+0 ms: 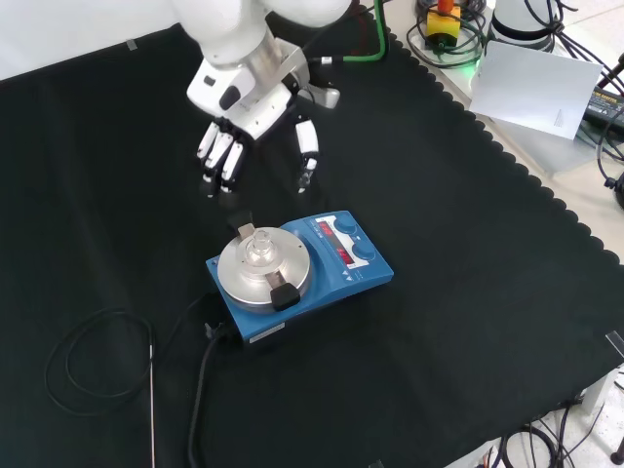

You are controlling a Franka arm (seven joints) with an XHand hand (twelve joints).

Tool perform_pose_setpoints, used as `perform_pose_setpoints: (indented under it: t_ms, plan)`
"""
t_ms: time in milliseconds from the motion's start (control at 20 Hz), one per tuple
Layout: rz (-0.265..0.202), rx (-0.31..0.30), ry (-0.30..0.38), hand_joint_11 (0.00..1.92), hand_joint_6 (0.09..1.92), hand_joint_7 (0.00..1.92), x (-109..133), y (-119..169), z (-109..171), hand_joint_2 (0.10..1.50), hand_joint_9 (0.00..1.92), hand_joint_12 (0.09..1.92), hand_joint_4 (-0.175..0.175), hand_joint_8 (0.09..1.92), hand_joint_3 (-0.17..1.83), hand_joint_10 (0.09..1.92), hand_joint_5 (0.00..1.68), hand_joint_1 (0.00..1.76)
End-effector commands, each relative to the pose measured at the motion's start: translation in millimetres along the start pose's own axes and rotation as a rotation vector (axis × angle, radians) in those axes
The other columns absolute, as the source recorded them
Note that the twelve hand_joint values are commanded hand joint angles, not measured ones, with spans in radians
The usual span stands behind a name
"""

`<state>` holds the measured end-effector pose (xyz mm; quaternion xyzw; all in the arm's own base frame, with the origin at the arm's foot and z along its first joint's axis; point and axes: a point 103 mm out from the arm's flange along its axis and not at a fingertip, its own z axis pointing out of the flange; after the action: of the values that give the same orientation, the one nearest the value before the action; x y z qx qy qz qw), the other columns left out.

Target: Turn on the heater.

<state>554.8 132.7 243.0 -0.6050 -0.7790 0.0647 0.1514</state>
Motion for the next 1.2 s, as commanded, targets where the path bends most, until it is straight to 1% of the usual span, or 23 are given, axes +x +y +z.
perform_pose_setpoints:
  t_ms: [50, 200, 250, 400, 500, 650, 850, 950, 1200]
  plan:
    - [0.039, -0.062, 0.040, 0.34, 0.16, 0.28, -16, -34, -11, 0.61, 0.59, 1.38, -0.027, 0.73, 0.52, 0.67, 0.39, 0.75]
    - [0.042, -0.065, 0.046, 0.35, 0.15, 0.30, -16, -42, -12, 0.62, 0.61, 1.36, -0.028, 0.73, 0.52, 0.66, 0.39, 0.76]
    - [0.041, -0.074, 0.048, 0.36, 0.15, 0.31, -16, -44, -12, 0.62, 0.61, 1.36, -0.028, 0.73, 0.52, 0.66, 0.40, 0.76]
    - [0.044, -0.093, 0.042, 0.39, 0.13, 0.33, -13, -63, -13, 0.62, 0.64, 1.35, -0.029, 0.72, 0.52, 0.64, 0.40, 0.76]
    - [0.047, -0.078, 0.044, 0.42, 0.12, 0.41, -11, -74, -11, 0.63, 0.69, 1.34, -0.031, 0.73, 0.53, 0.63, 0.40, 0.77]
    - [0.050, -0.054, 0.036, 0.44, 0.11, 0.45, -7, -87, -6, 0.63, 0.72, 1.33, -0.032, 0.72, 0.54, 0.62, 0.40, 0.77]
    - [0.057, -0.032, 0.027, 0.61, 0.09, 0.72, -2, -105, -3, 0.62, 0.95, 1.27, -0.040, 0.76, 0.61, 0.58, 0.42, 0.84]
    - [0.058, -0.019, 0.050, 0.66, 0.09, 0.82, 1, -112, -2, 0.62, 1.03, 1.25, -0.044, 0.78, 0.63, 0.57, 0.43, 0.86]
    - [0.056, 0.007, 0.038, 0.73, 0.09, 0.91, 13, -132, 6, 0.61, 1.12, 1.23, -0.047, 0.81, 0.65, 0.56, 0.44, 0.87]
